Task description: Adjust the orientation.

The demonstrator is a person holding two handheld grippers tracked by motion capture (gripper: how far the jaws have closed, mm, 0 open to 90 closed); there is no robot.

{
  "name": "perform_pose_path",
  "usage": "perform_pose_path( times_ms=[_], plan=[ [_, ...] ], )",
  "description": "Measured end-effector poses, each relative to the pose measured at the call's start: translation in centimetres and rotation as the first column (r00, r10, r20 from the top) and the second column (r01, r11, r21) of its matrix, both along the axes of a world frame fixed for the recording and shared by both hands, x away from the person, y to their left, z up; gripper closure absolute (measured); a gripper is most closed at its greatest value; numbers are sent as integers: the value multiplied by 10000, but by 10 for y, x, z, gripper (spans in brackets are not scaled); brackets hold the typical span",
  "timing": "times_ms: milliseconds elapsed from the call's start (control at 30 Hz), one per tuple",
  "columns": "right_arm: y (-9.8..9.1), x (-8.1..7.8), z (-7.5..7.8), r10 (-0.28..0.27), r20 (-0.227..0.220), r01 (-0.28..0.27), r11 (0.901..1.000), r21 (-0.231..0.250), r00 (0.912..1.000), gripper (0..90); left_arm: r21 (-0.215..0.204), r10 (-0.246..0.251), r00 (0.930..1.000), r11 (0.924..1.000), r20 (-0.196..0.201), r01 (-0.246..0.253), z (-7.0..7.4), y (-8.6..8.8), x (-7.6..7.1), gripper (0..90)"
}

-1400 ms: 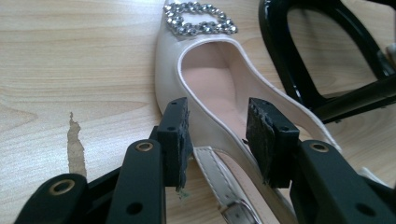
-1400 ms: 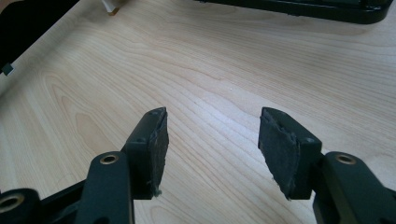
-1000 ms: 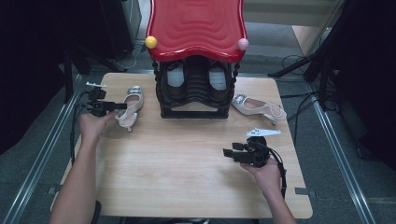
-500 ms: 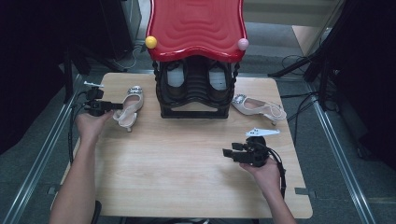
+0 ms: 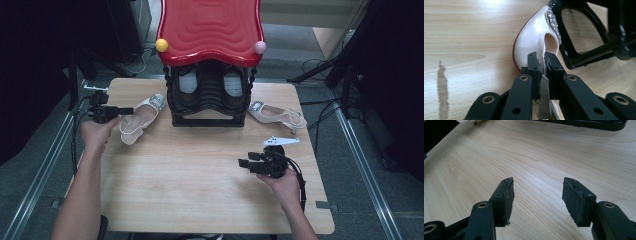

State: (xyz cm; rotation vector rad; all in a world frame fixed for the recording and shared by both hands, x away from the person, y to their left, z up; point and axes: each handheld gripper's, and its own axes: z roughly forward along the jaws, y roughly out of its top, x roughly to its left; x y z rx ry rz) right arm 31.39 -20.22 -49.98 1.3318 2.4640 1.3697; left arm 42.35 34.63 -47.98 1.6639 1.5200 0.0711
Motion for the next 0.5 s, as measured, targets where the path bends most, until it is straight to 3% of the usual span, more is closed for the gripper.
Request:
perform_pose_path(
  times_ms=[200, 500],
  plan=[
    [3, 3, 1, 108, 21, -108, 9999, 0, 9999, 437, -501, -330, 9994, 9982, -84, 325, 4, -5, -10, 845],
    [9, 11, 2, 314, 111, -315, 9994, 136, 9994, 437, -602, -575, 9983, 9965, 69, 578, 17, -10, -36, 845]
  ],
)
